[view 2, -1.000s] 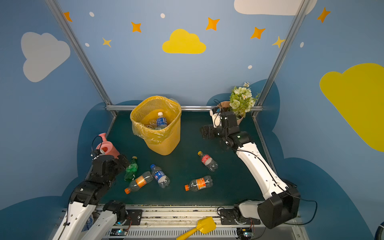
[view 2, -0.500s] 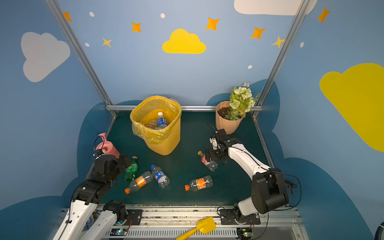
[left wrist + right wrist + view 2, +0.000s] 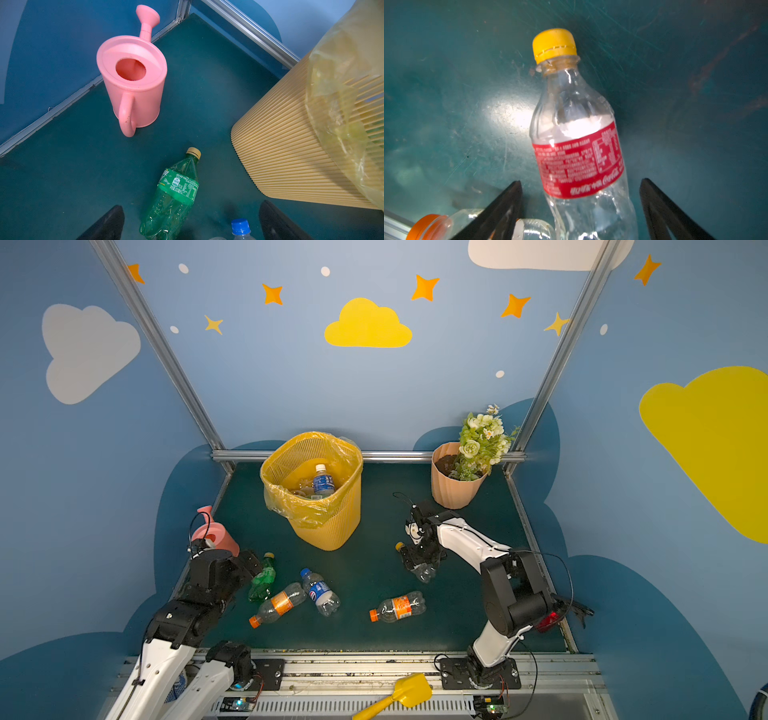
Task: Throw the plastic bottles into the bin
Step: 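Close the right gripper on the Coca-Cola bottle and lift it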
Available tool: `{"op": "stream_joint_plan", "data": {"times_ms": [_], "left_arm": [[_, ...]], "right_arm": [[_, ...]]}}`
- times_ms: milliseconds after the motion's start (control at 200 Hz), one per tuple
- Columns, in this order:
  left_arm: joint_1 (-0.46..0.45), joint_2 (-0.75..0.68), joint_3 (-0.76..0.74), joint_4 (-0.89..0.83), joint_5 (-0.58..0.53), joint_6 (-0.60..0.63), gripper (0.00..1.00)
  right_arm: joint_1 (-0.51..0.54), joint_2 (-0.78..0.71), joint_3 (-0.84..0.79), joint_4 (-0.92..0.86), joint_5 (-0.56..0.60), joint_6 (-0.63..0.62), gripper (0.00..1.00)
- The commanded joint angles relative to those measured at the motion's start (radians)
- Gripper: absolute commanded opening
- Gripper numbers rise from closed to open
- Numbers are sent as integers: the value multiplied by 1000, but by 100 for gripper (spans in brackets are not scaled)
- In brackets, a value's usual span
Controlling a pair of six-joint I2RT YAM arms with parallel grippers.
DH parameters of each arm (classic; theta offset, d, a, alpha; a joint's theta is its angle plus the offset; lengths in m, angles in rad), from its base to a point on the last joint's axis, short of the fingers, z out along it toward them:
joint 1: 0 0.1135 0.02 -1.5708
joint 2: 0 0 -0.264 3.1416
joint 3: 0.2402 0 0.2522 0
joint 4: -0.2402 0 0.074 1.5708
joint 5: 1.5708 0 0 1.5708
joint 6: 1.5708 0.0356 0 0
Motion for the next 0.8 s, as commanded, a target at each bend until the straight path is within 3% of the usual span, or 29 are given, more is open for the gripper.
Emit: {"op": "stream_joint_plan", "data": {"times_ms": [0, 115, 430, 686, 796], "left_arm": [[3, -2, 0, -2, 0, 2, 100], [2, -2, 1, -1, 1, 2, 100], [2, -2, 11, -11, -6, 3, 100], [2, -4, 15, -14, -10, 2, 100], [3, -5, 16, -17, -11, 2, 100]], "right_arm": [[14, 26, 29, -42, 23, -23, 85], [22, 55, 44, -52, 29, -27, 78], [39, 110, 81, -81, 38, -44, 73], [39, 91, 95, -62, 16, -34, 49], [36, 63, 103, -51, 1, -27, 49]]}}
